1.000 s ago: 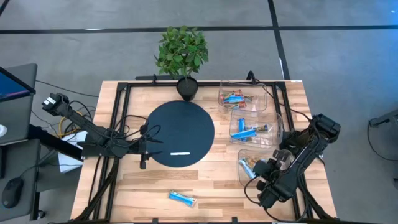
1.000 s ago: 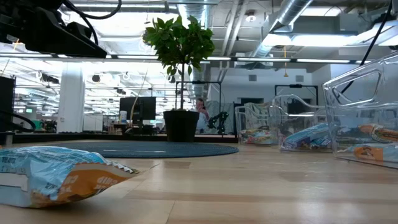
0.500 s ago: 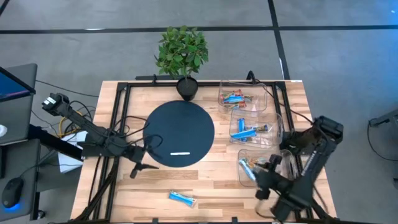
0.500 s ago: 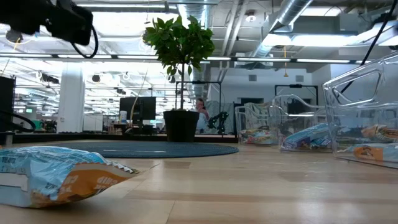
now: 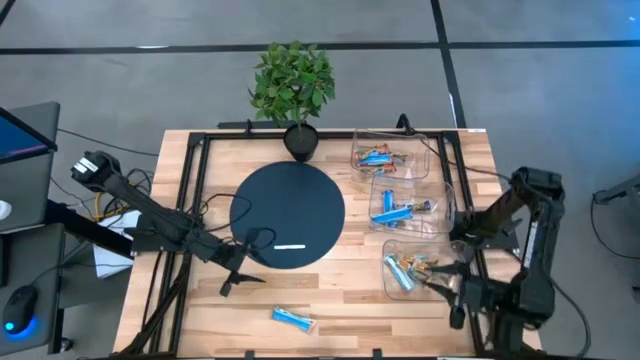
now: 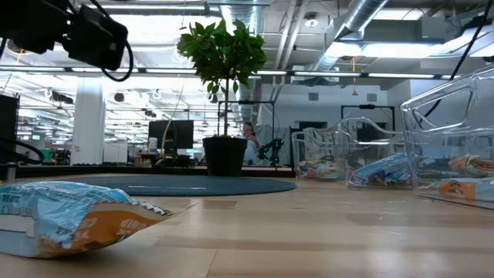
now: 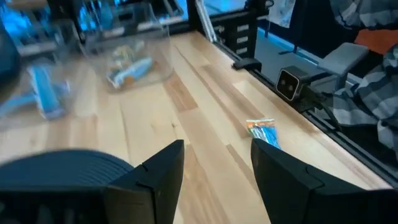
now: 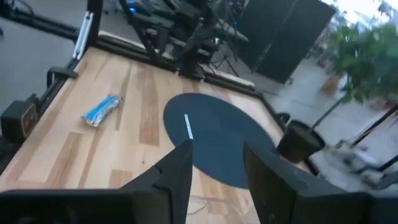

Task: Pick and place Granola Bars by type
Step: Put the yellow granola bar into the bottom transparent bin

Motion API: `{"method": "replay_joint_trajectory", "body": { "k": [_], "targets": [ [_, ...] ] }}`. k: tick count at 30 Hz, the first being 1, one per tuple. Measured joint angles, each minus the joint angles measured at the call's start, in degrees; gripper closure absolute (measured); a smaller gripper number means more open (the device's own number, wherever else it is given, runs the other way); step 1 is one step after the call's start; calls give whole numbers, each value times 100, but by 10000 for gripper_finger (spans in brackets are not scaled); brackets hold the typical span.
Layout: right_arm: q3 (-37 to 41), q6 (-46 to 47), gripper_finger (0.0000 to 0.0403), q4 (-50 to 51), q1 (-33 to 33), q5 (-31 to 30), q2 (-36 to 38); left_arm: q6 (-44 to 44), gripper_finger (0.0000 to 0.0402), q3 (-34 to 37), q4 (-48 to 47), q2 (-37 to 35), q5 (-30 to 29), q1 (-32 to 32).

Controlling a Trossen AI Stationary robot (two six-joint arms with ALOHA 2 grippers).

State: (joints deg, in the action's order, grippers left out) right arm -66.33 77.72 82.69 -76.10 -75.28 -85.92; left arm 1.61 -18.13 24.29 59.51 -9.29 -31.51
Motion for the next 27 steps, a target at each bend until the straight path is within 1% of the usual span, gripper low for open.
{"method": "replay_joint_trajectory", "body": {
  "k": [3, 8, 11, 13, 16, 18, 20, 22, 24, 26, 27],
  "targets": [
    [628, -97, 269, -621, 7, 4, 482, -353, 219, -235, 5, 553, -3, -18],
    [1554, -1015, 269, -1837, 5, -248, 1279, -347, 219, -1008, -250, 1529, 1, -246],
    [1801, -1479, 269, -2249, 44, -270, 1759, -318, 219, -1633, -753, 2058, 1, -367],
    [1819, -1907, 269, -2485, 135, -240, 2038, -315, 219, -2045, -1199, 2326, -3, -433],
    [1819, -2886, 269, -3004, 383, -35, 2484, -352, 219, -2613, -1783, 2750, -20, -461],
    [1819, -3678, 269, -3482, 680, 216, 2739, -388, 219, -2901, -2092, 2972, -47, -460],
    [1820, -4563, 269, -4083, 1105, 607, 2889, -427, 219, -3124, -2330, 3188, -58, -456],
    [1882, -5693, 269, -4923, 1609, 1203, 2973, -494, 219, -3235, -2588, 3319, -56, -456],
    [1994, -6998, 269, -5991, 2106, 2125, 3006, -623, 219, -3290, -2754, 3378, -56, -456],
    [2136, -8303, 269, -7034, 2572, 3329, 3022, -825, 219, -3292, -2851, 3382, -56, -456],
    [2172, -8856, 269, -7400, 2775, 3900, 3022, -915, 219, -3292, -2908, 3386, -54, -461]
  ]
}}
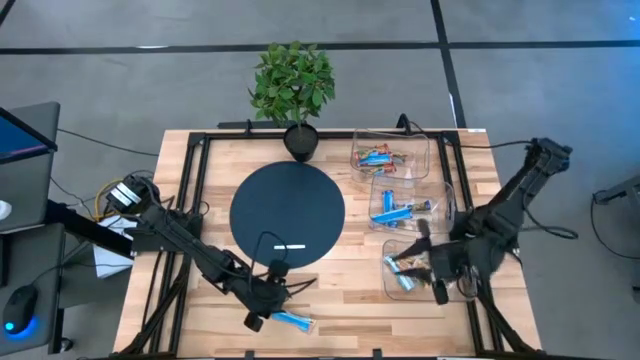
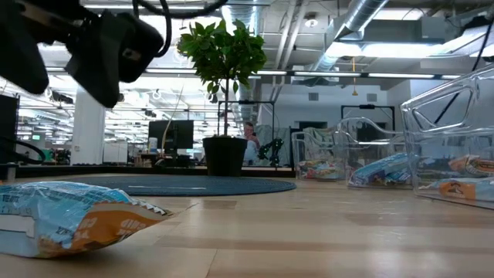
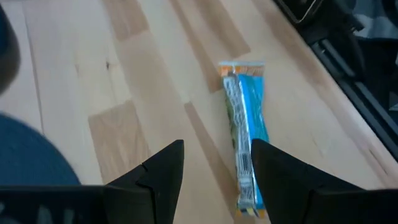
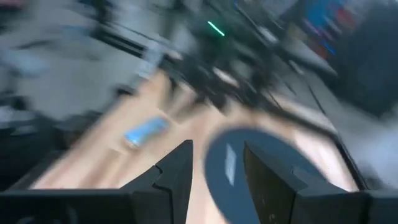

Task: Pick and place Granola Bars by type
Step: Put the yellow granola bar into the bottom transparent bin

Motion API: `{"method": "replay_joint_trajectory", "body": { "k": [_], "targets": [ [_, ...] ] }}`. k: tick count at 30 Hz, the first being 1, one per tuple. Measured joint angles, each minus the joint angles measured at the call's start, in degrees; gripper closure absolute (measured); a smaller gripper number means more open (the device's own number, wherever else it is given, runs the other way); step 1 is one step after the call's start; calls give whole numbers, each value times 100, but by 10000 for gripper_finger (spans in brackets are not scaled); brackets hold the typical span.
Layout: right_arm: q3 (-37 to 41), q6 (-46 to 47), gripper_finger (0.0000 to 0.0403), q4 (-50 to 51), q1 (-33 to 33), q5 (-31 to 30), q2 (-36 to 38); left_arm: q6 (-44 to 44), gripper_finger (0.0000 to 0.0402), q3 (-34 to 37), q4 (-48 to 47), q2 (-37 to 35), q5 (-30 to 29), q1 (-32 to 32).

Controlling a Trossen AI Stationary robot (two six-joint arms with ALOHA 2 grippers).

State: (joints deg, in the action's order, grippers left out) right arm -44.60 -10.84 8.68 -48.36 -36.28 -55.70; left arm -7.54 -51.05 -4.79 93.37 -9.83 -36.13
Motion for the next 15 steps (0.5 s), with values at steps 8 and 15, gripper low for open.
{"method": "replay_joint_trajectory", "body": {
  "k": [8, 15],
  "targets": [
    [7, -1261, 269, -534, 1019, 888, 117, -638, 219, 0, -150, 48, -135, -261],
    [11, -1166, 269, -599, 1495, 155, 102, -872, 219, -4, 58, 168, -517, -406]
  ]
}}
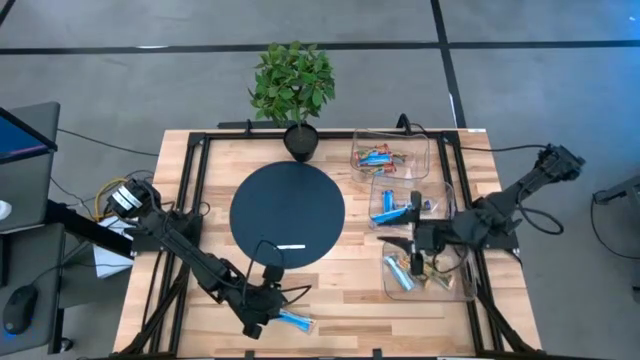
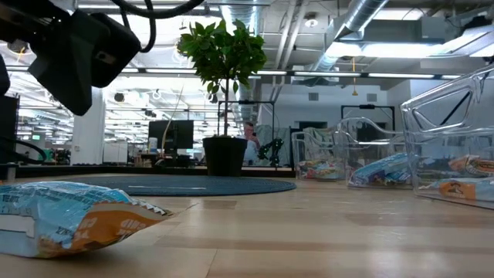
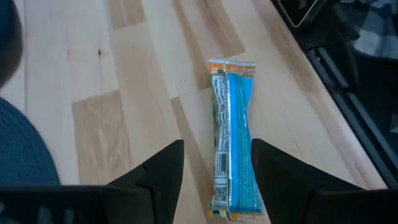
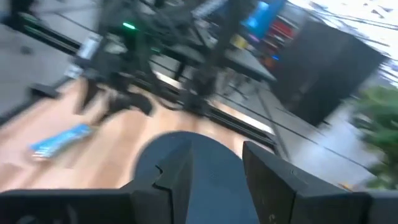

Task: Pick and place Granola Bars by type
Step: Put the yellow granola bar into the bottom transparent bin

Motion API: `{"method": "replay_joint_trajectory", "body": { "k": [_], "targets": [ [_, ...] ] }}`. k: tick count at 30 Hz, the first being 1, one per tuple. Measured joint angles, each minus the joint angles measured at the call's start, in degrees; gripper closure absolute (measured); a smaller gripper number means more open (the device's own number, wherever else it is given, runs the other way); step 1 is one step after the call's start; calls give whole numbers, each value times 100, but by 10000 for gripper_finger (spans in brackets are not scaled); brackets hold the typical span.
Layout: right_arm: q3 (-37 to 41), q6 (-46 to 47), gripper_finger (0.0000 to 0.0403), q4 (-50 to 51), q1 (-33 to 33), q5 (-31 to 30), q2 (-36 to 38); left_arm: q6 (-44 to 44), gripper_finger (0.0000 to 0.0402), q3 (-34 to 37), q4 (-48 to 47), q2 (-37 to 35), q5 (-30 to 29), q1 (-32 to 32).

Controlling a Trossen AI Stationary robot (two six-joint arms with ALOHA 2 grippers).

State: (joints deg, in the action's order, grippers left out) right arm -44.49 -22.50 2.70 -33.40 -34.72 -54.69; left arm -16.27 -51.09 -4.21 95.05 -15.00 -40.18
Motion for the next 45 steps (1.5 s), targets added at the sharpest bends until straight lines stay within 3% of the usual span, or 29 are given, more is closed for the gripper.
{"method": "replay_joint_trajectory", "body": {
  "k": [6, 15, 27, 33, 39, 45],
  "targets": [
    [-1, -126, 269, -86, 495, -25, -6, -4, 219, 0, 341, 410, 92, 49],
    [-4, 37, 269, -65, 1112, 1217, -73, -218, 219, 0, 538, 553, 399, 52],
    [87, 257, 269, 131, 1169, 1249, -180, -330, 217, 9, 720, 653, 268, 26],
    [90, 321, 269, 192, 1164, 1247, -199, -152, 191, -18, 1249, 1031, 611, 46],
    [90, 343, 269, 177, 1132, 1244, -200, -253, 164, -68, 1181, 1325, 578, 101],
    [90, 406, 269, 221, 1116, 1240, -200, -304, 174, -77, 1139, 1394, 373, 146]
  ]
}}
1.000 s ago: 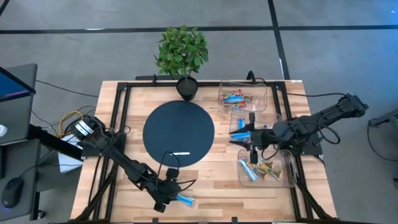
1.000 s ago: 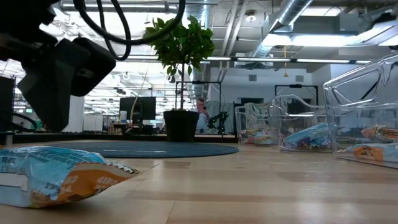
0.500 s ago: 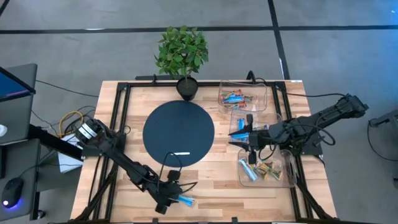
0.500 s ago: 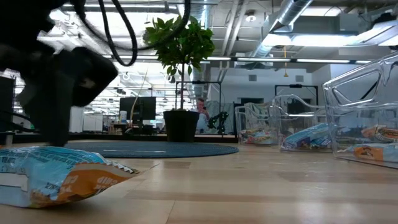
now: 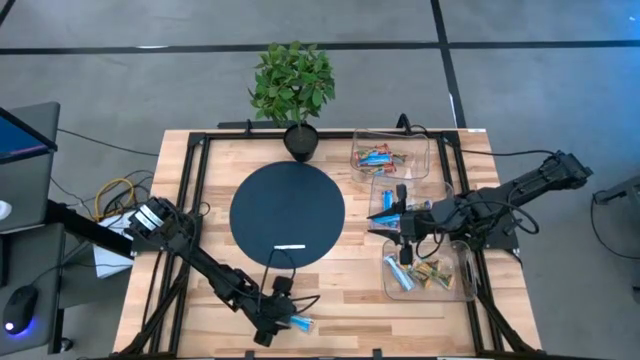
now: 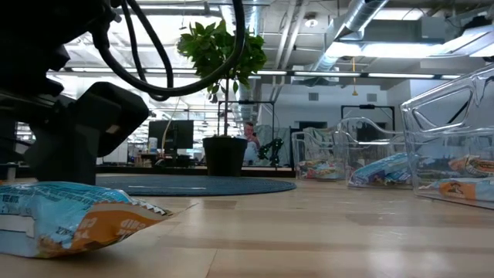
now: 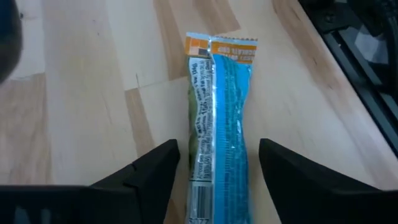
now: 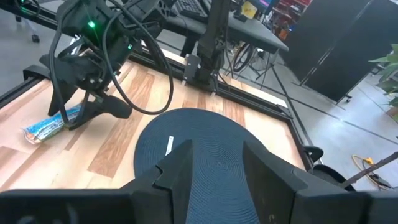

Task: Pick and place Granola Bars by type
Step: Put the yellow granola bar into the bottom transparent bin

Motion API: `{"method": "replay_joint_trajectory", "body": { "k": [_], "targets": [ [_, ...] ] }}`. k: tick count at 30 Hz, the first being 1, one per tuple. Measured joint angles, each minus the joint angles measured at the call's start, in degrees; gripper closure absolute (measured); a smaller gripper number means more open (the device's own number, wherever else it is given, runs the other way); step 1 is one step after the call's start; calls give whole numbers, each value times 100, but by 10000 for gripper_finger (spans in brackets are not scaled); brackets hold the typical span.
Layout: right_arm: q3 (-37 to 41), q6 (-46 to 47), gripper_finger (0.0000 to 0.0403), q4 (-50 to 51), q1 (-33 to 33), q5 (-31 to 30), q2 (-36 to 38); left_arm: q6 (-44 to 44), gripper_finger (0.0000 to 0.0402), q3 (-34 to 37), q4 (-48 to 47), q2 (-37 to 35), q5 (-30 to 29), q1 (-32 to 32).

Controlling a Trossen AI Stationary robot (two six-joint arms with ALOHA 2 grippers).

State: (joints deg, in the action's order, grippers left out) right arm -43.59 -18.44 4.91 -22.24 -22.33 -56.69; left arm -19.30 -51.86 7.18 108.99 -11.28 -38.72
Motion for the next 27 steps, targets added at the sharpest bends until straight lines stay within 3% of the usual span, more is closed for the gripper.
{"method": "replay_joint_trajectory", "body": {
  "k": [10, 15, 22, 27],
  "targets": [
    [0, 45, 269, 81, -63, -4, 0, 256, 270, 15, -17, 0, -219, 15],
    [0, 46, 269, 76, -61, -4, 0, 488, 309, -30, -41, 13, -602, 15],
    [0, 66, 269, 83, -61, -4, 0, 904, 325, -234, -121, 39, -1805, 186],
    [0, 219, 269, 236, -61, -3, 0, 802, 326, -238, -123, 37, -1887, 523]
  ]
}}
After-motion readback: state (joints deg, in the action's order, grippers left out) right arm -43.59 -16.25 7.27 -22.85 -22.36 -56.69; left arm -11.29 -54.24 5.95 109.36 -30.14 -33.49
